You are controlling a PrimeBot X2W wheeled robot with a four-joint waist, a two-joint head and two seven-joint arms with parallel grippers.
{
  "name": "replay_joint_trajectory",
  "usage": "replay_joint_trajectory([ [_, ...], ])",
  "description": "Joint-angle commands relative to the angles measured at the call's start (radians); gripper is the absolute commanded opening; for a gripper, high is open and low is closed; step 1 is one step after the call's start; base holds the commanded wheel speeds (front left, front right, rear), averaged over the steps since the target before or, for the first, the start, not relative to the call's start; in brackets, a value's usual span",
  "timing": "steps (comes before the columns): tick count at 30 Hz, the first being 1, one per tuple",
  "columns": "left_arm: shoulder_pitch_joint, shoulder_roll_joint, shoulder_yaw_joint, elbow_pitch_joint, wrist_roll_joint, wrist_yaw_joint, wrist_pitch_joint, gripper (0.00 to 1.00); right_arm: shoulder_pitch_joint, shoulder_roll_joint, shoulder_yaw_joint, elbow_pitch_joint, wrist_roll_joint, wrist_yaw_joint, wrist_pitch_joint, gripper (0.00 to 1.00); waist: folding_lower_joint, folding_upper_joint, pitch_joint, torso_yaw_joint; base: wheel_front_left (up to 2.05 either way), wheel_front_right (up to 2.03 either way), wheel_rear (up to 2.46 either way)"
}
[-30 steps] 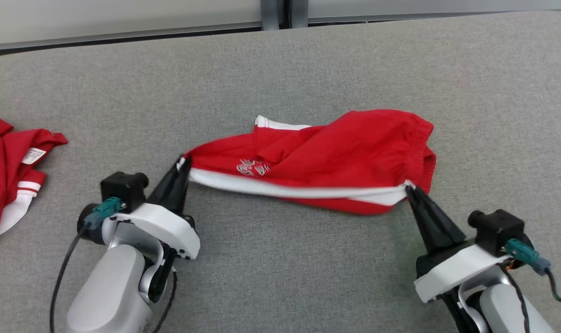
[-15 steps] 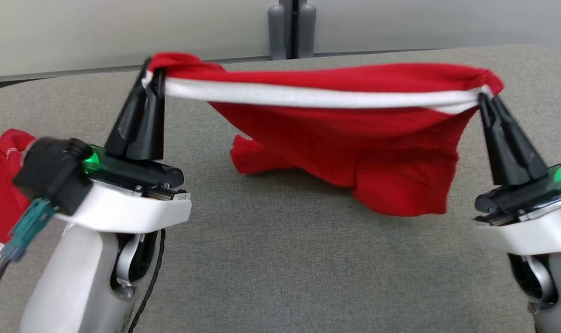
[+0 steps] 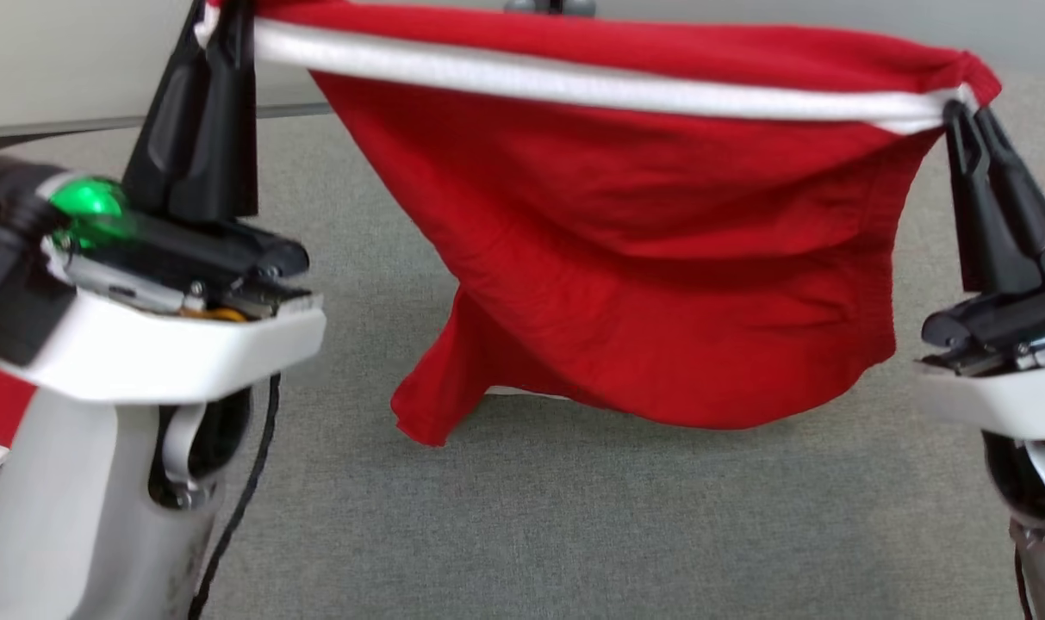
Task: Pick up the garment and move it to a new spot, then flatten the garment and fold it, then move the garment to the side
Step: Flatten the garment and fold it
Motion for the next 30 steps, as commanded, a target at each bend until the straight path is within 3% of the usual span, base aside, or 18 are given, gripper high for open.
replay_joint_trajectory([
  [1, -0.049, 0.003, 0.006, 0.029, -0.016, -0.015, 0.004, 0.00, -0.034, -0.006, -0.006, 0.008, 0.014, -0.001, 0.002, 0.00, 0.0000, 0.0000, 0.039, -0.001, 0.00, 0.00, 0.00],
  [9, -0.372, -0.038, 0.002, 0.307, -0.032, -0.088, -0.047, 0.00, -0.300, -0.040, 0.023, 0.134, 0.063, -0.001, -0.042, 0.00, 0.0000, 0.0000, 0.172, 0.002, 0.00, 0.00, 0.00],
  [17, -0.697, -0.079, 0.009, 0.670, 0.001, -0.122, -0.120, 0.00, -0.654, -0.017, 0.135, 0.419, 0.122, -0.001, -0.129, 0.00, 0.0000, 0.0000, 0.219, 0.000, 0.00, 0.00, 0.00],
  [23, -0.745, -0.098, 0.001, 0.971, 0.014, -0.137, -0.135, 0.00, -0.797, 0.056, 0.195, 0.723, 0.162, -0.001, -0.170, 0.00, 0.0000, 0.0000, 0.220, -0.001, 0.00, 0.00, 0.00],
  [30, -0.635, -0.136, 0.027, 1.245, -0.022, -0.156, -0.139, 0.00, -0.773, 0.129, 0.300, 1.008, 0.225, -0.001, -0.178, 0.00, 0.0000, 0.0000, 0.238, -0.010, 0.00, 0.00, 0.00],
])
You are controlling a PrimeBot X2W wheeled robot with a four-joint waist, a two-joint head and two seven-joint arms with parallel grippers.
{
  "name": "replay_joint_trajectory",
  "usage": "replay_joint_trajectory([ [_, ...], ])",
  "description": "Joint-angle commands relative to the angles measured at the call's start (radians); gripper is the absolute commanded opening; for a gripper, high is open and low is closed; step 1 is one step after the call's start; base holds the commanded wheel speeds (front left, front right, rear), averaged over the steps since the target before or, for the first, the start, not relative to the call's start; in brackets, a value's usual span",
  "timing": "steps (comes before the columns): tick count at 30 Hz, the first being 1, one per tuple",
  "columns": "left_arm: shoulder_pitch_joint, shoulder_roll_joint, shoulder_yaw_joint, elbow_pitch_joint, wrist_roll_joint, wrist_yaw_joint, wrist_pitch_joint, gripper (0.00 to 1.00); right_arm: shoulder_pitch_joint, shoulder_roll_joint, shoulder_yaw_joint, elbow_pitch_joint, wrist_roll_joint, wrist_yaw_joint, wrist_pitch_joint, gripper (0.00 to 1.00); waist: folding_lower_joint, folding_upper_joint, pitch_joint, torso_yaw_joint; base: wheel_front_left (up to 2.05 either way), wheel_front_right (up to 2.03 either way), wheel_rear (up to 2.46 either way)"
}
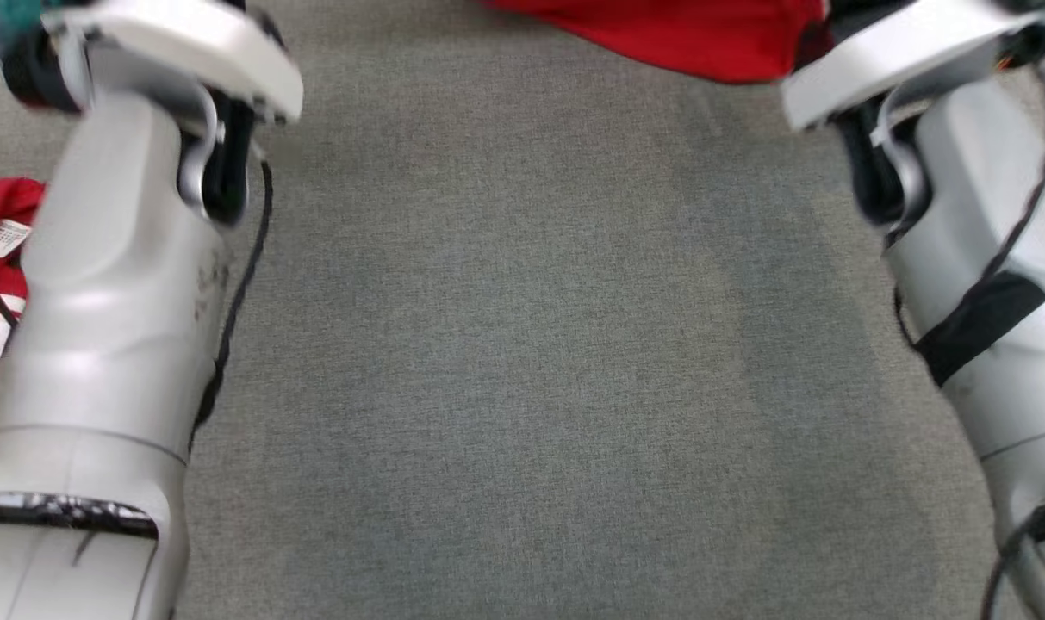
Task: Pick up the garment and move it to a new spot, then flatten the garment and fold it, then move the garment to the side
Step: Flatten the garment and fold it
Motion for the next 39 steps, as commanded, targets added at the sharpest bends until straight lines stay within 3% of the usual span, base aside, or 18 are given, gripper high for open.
replay_joint_trajectory([
  [1, 0.033, 0.000, 0.017, 0.046, -0.015, -0.006, -0.004, 0.00, 0.030, 0.016, 0.022, 0.047, 0.020, 0.000, -0.004, 0.00, 0.0000, 0.0000, 0.008, -0.006, 0.00, 0.00, 0.00],
  [8, 0.133, -0.018, 0.064, 0.089, -0.028, -0.015, -0.004, 0.00, 0.117, 0.043, 0.069, 0.085, 0.073, 0.000, -0.005, 0.00, 0.0000, 0.0000, 0.019, -0.013, 0.00, 0.00, 0.00],
  [15, 0.300, -0.023, 0.144, -0.020, -0.012, -0.023, -0.005, 0.00, 0.322, 0.024, 0.066, -0.038, 0.092, 0.000, -0.005, 0.00, 0.0000, 0.0000, -0.028, -0.008, 0.00, 0.00, 0.00],
  [31, 0.967, 0.009, 0.202, -0.545, 0.035, -0.027, -0.004, 0.00, 0.944, -0.024, 0.047, -0.433, 0.042, -0.001, -0.003, 0.00, 0.0000, 0.0000, -0.236, -0.009, 0.00, 0.00, 0.00],
  [39, 1.217, 0.026, 0.207, -0.837, 0.020, 0.030, 0.118, 0.00, 1.179, -0.067, -0.011, -0.626, 0.003, -0.001, 0.051, 0.00, 0.0000, 0.0000, -0.295, 0.003, 0.00, 0.00, 0.00],
])
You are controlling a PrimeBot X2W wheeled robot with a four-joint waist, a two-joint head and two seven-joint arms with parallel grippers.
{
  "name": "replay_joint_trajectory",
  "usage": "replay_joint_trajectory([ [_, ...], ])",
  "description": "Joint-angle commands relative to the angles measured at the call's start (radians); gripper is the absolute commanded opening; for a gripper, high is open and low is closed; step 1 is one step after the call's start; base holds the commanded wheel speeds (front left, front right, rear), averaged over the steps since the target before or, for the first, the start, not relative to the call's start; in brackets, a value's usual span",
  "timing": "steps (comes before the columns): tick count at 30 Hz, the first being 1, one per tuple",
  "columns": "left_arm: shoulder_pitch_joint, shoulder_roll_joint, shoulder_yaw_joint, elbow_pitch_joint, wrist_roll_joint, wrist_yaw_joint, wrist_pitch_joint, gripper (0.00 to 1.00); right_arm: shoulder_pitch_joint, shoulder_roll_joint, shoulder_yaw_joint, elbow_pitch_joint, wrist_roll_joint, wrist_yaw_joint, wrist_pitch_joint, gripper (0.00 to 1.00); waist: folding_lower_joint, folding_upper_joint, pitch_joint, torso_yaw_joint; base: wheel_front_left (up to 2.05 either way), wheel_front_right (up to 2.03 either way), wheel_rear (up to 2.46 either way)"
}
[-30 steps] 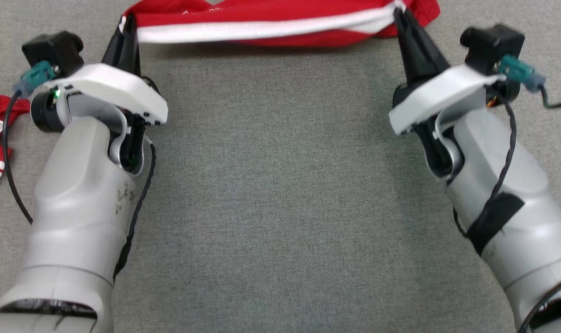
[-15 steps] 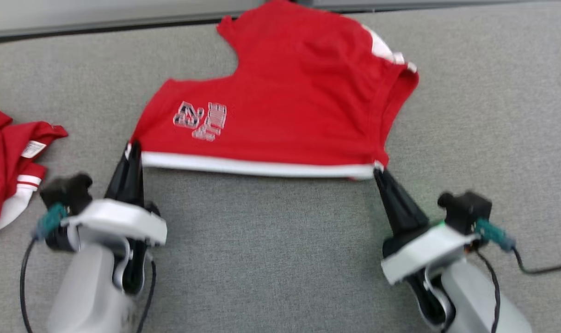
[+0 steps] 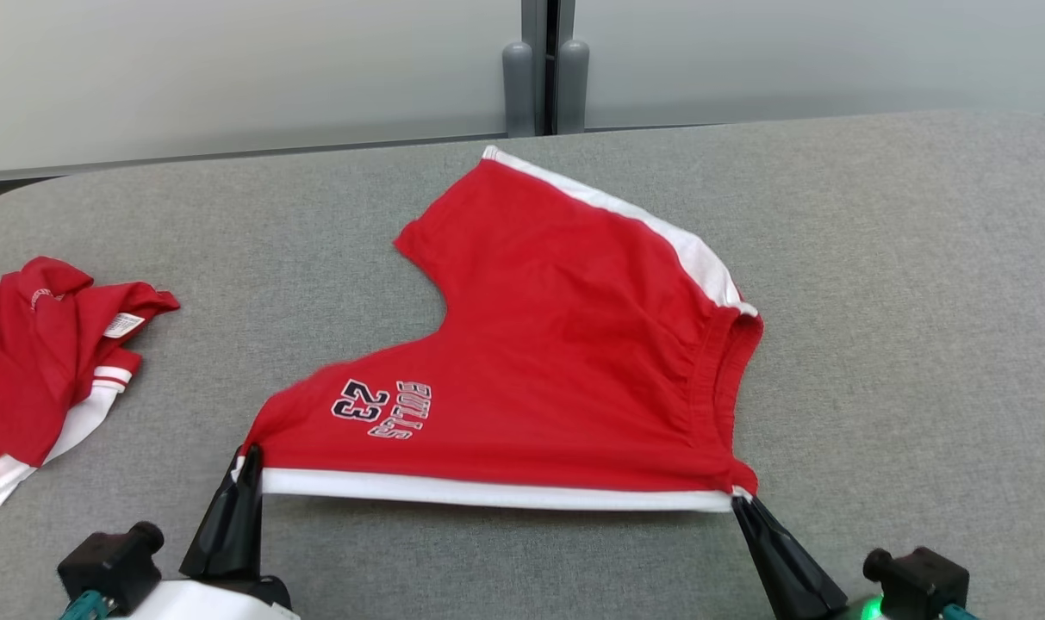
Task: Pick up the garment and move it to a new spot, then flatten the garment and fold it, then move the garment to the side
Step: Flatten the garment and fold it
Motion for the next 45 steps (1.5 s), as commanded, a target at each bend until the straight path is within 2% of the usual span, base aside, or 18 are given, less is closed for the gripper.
replay_joint_trajectory([
  [1, 0.023, 0.012, 0.019, -0.044, -0.006, 0.021, 0.013, 0.00, 0.033, -0.008, -0.022, -0.029, -0.013, -0.003, 0.016, 0.00, -0.0001, -0.0001, -0.009, 0.002, 0.00, 0.00, 0.00],
  [6, 0.093, 0.016, 0.021, -0.198, -0.013, 0.063, 0.090, 0.00, 0.115, 0.022, -0.068, -0.132, -0.035, -0.003, 0.073, 0.00, -0.0001, -0.0001, -0.018, -0.004, 0.00, 0.00, 0.00],
  [9, 0.101, 0.022, 0.020, -0.228, -0.014, 0.069, 0.114, 0.00, 0.121, 0.038, -0.074, -0.152, -0.039, -0.003, 0.087, 0.00, -0.0001, -0.0001, -0.015, -0.012, 0.00, 0.00, 0.00],
  [15, -0.002, 0.047, -0.012, -0.224, -0.017, 0.045, 0.180, 0.00, 0.060, 0.079, -0.091, -0.148, -0.023, -0.003, 0.104, 0.00, -0.0001, -0.0001, 0.033, -0.026, 0.00, 0.00, 0.00],
  [19, -0.160, 0.069, -0.026, -0.168, -0.024, 0.019, 0.212, 0.00, -0.039, 0.102, -0.119, -0.112, -0.016, -0.003, 0.093, 0.00, -0.0001, -0.0001, 0.116, -0.041, 0.00, 0.00, 0.00],
  [21, -0.293, 0.084, -0.036, -0.095, -0.027, 0.006, 0.227, 0.00, -0.126, 0.114, -0.128, -0.074, -0.002, -0.003, 0.073, 0.00, -0.0001, -0.0001, 0.177, -0.062, 0.00, 0.00, 0.00],
  [26, -0.537, 0.072, -0.055, 0.049, -0.027, -0.006, 0.219, 0.00, -0.266, 0.132, -0.151, -0.014, 0.020, -0.003, 0.019, 0.00, -0.0001, -0.0001, 0.280, -0.100, 0.00, 0.00, 0.00],
  [32, -0.805, 0.057, -0.114, 0.274, 0.003, -0.023, 0.231, 0.00, -0.387, 0.157, -0.167, 0.056, 0.065, -0.002, -0.030, 0.00, -0.0001, -0.0001, 0.353, -0.143, 0.00, 0.00, 0.00],
  [37, -0.968, 0.046, -0.143, 0.499, 0.019, -0.024, 0.251, 0.00, -0.452, 0.166, -0.139, 0.102, 0.102, -0.002, -0.048, 0.00, -0.0001, -0.0001, 0.384, -0.180, 0.00, 0.00, 0.00],
  [41, -1.060, 0.027, -0.149, 0.654, 0.017, -0.027, 0.224, 0.00, -0.494, 0.170, -0.110, 0.138, 0.121, -0.002, -0.054, 0.00, -0.0001, -0.0001, 0.397, -0.200, 0.00, 0.00, 0.00],
  [42, -1.076, 0.022, -0.147, 0.684, 0.009, -0.028, 0.213, 0.16, -0.501, 0.172, -0.101, 0.143, 0.130, -0.002, -0.053, 0.00, -0.0001, -0.0001, 0.399, -0.203, 0.00, 0.00, 0.00],
  [43, -1.092, 0.021, -0.149, 0.711, 0.009, -0.031, 0.193, 1.00, -0.507, 0.171, -0.093, 0.150, 0.124, -0.002, -0.053, 0.39, -0.0001, -0.0001, 0.400, -0.205, 0.00, 0.00, 0.00],
  [44, -1.104, 0.018, -0.153, 0.730, 0.009, -0.033, 0.171, 1.00, -0.513, 0.171, -0.093, 0.152, 0.118, -0.002, -0.053, 0.95, -0.0001, -0.0001, 0.399, -0.206, 0.00, 0.00, 0.00],
  [45, -1.111, 0.016, -0.156, 0.746, 0.007, -0.034, 0.146, 1.00, -0.515, 0.171, -0.094, 0.146, 0.114, -0.002, -0.053, 1.00, -0.0001, -0.0001, 0.397, -0.205, 0.00, 0.00, 0.00],
])
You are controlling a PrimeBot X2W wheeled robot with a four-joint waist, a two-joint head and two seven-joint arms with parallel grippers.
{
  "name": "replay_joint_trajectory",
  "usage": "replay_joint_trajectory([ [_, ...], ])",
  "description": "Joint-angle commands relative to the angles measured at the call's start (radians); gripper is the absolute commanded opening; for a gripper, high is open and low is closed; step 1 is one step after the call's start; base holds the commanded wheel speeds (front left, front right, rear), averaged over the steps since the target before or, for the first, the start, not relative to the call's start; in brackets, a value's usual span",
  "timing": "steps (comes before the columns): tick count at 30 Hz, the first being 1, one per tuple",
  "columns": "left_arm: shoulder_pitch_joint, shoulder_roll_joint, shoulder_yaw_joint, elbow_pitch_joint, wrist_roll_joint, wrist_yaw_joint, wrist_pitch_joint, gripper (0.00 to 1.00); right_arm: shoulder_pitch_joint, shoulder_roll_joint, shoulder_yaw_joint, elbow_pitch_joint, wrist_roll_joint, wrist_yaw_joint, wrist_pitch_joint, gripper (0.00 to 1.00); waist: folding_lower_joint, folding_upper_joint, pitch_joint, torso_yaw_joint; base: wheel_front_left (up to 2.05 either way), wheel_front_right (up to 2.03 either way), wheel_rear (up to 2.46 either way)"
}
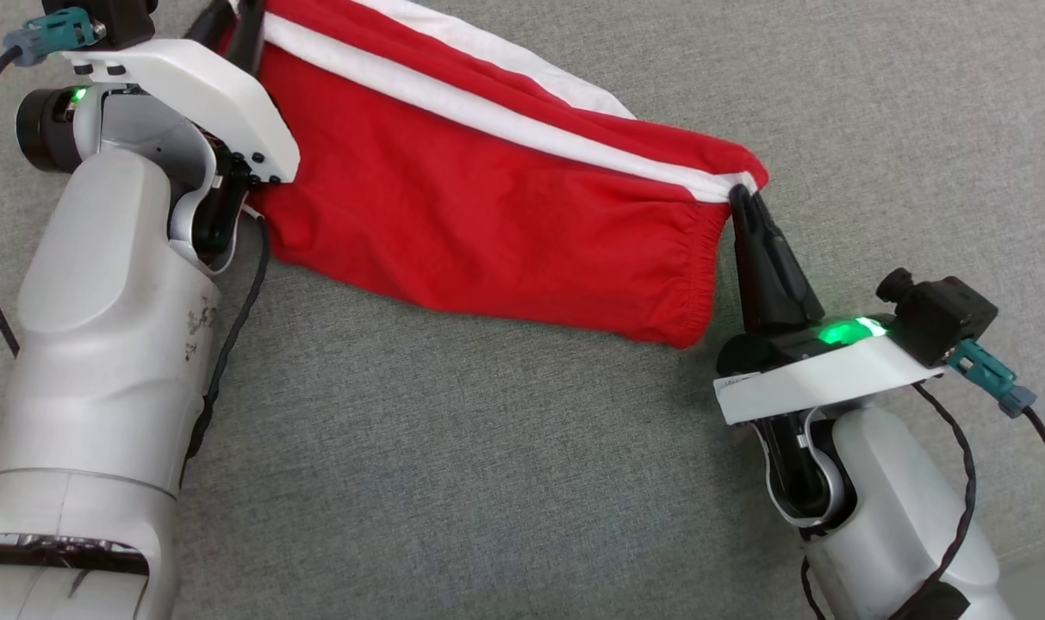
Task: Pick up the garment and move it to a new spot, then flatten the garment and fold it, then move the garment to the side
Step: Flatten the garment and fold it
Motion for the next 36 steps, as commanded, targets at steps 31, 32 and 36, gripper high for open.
replay_joint_trajectory([
  [31, 0.758, 0.013, 0.126, -0.672, 0.161, 0.181, -0.288, 1.00, 0.288, -0.060, -0.242, -0.249, -0.431, -0.002, 0.045, 1.00, 0.0000, 0.0000, -0.244, 0.172, 0.00, 0.00, 0.00],
  [32, 0.774, 0.011, 0.125, -0.677, 0.159, 0.181, -0.288, 1.00, 0.293, -0.059, -0.241, -0.252, -0.433, -0.002, 0.049, 1.00, 0.0000, 0.0000, -0.249, 0.173, 0.00, 0.00, 0.00],
  [36, 0.819, 0.017, 0.116, -0.680, 0.164, 0.181, -0.286, 1.00, 0.303, -0.057, -0.233, -0.256, -0.431, -0.002, 0.060, 1.00, 0.0000, 0.0000, -0.263, 0.173, 0.00, 0.00, 0.00],
])
